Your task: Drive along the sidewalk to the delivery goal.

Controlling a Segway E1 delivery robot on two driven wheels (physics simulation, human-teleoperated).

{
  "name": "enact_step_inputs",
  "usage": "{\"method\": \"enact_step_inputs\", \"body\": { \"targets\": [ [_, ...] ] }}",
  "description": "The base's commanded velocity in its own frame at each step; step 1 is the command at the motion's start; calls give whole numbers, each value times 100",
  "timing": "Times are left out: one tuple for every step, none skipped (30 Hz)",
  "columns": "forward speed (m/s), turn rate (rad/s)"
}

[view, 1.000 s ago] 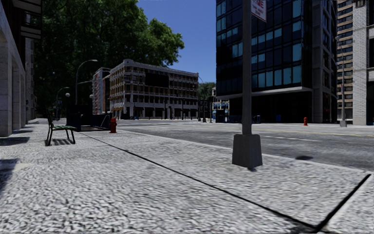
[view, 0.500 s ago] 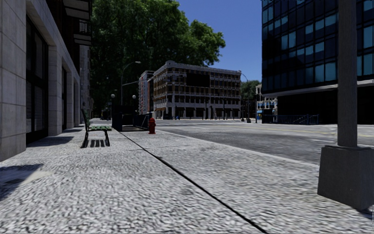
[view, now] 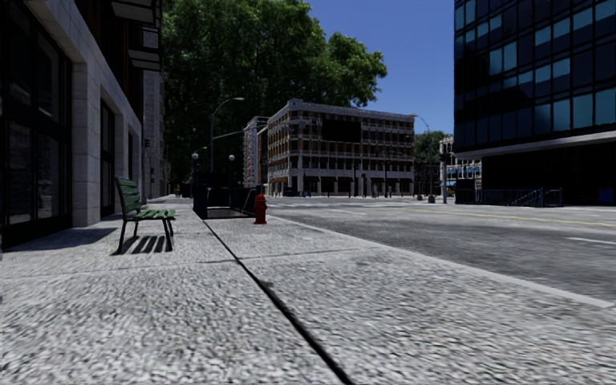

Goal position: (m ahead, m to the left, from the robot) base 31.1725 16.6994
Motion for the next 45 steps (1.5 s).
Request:
{"method": "enact_step_inputs", "body": {
  "targets": [
    [200, 0],
    [200, 0],
    [200, 0],
    [200, 0],
    [200, 0],
    [200, 0],
    [200, 0],
    [200, 0],
    [200, 0],
    [200, 7],
    [200, 14],
    [200, 18],
    [200, 18],
    [200, 25],
    [200, 28],
    [200, 28],
    [200, 28],
    [200, 28],
    [200, 28],
    [200, 29],
    [200, 32],
    [200, 32],
    [200, 33],
    [200, 35],
    [200, 37],
    [200, 37],
    [200, 38],
    [200, 38],
    [200, 39],
    [200, 39],
    [200, 39],
    [200, 39],
    [200, 39],
    [200, 43],
    [200, 46],
    [200, 46],
    [200, 46],
    [200, 47],
    [200, 47],
    [200, 47],
    [200, 47],
    [200, 47],
    [200, 47],
    [200, 47],
    [200, 47]
  ]
}}
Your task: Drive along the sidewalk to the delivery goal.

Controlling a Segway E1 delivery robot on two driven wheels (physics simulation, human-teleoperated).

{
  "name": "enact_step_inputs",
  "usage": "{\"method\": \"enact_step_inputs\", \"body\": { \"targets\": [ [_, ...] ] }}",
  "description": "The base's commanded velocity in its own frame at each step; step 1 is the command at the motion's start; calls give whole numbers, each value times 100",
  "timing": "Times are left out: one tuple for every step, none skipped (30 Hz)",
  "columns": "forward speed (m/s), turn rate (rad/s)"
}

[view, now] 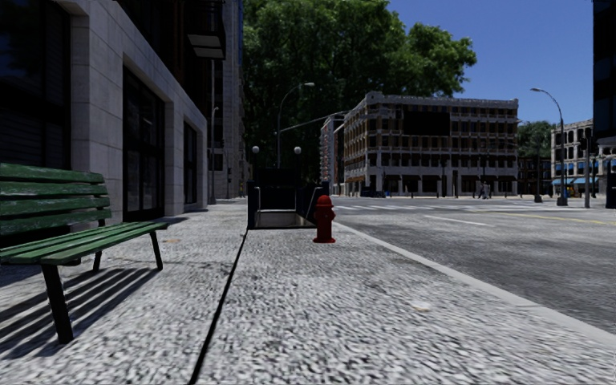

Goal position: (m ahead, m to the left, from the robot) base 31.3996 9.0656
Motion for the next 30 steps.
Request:
{"method": "enact_step_inputs", "body": {
  "targets": [
    [200, 47],
    [200, 44],
    [200, 28],
    [200, 28],
    [200, 13],
    [200, 0],
    [200, 0],
    [200, 0],
    [200, 0],
    [200, 0],
    [200, 0],
    [200, 0],
    [200, 0],
    [200, 0],
    [200, 0],
    [200, 1],
    [200, 1],
    [200, 14],
    [200, 24],
    [200, 24],
    [200, 28],
    [200, 33],
    [200, 36],
    [200, 37],
    [200, 37],
    [200, 39],
    [200, 39],
    [200, 41],
    [200, 41],
    [200, 43]
  ]
}}
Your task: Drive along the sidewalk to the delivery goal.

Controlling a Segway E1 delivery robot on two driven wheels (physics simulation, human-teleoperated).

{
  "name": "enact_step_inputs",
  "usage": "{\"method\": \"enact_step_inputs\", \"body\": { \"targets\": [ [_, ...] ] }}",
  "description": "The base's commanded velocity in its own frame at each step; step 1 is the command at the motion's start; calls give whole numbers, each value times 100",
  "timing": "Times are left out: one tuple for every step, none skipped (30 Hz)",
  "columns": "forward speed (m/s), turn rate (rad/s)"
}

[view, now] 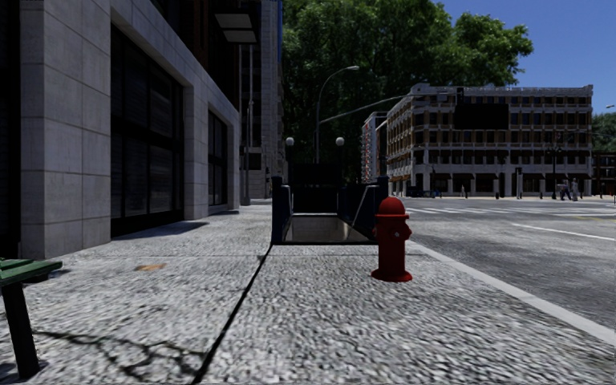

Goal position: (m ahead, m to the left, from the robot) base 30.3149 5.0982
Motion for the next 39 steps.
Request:
{"method": "enact_step_inputs", "body": {
  "targets": [
    [200, 49],
    [200, 52],
    [200, 52],
    [200, 52],
    [200, 53],
    [200, 53],
    [200, 53],
    [200, 53],
    [200, 53],
    [200, 53],
    [200, 53],
    [200, 53],
    [200, 53],
    [200, 53],
    [200, 53],
    [200, 53],
    [200, 53],
    [200, 53],
    [200, 53],
    [200, 53],
    [200, 53],
    [200, 53],
    [200, 53],
    [200, 53],
    [200, 50],
    [200, 35],
    [200, 15],
    [200, 15],
    [200, 0],
    [200, 0],
    [200, 0],
    [200, 0],
    [200, 0],
    [200, 0],
    [200, 0],
    [200, 0],
    [200, 0],
    [200, 0],
    [200, 0]
  ]
}}
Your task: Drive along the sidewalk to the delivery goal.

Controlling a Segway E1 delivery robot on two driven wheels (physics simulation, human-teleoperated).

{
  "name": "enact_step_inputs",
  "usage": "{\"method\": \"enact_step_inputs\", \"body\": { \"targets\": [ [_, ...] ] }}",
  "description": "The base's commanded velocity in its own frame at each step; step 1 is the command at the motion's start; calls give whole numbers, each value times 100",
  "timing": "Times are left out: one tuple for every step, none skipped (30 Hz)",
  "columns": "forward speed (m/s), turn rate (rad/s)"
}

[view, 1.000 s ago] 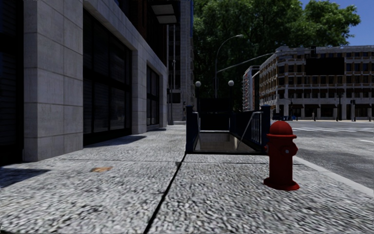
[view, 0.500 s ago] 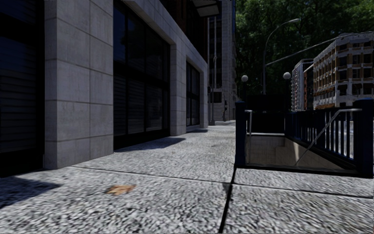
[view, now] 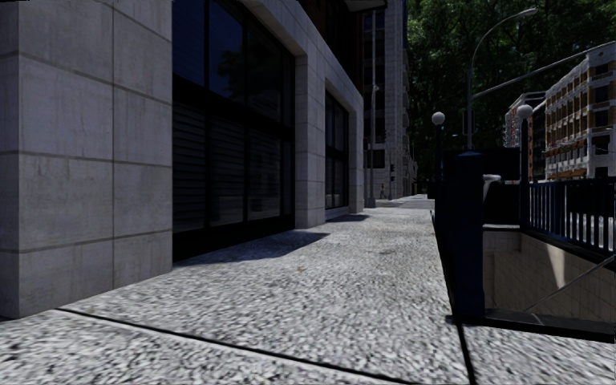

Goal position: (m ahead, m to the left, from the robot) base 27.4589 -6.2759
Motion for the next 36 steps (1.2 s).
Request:
{"method": "enact_step_inputs", "body": {
  "targets": [
    [200, 0],
    [200, 0],
    [200, 0],
    [200, 0],
    [200, 0],
    [200, 0],
    [200, -6],
    [200, -15],
    [200, -15],
    [200, -17],
    [200, -19],
    [200, -19],
    [200, -19],
    [200, -20],
    [200, -20],
    [200, -20],
    [200, -21],
    [200, -21],
    [200, -21],
    [200, -21],
    [200, -21],
    [200, -21],
    [200, -24],
    [200, -28],
    [200, -29],
    [200, -29],
    [200, -29],
    [200, -31],
    [200, -31],
    [200, -39],
    [200, -45],
    [200, -47],
    [200, -48],
    [200, -48],
    [200, -48],
    [200, -48]
  ]
}}
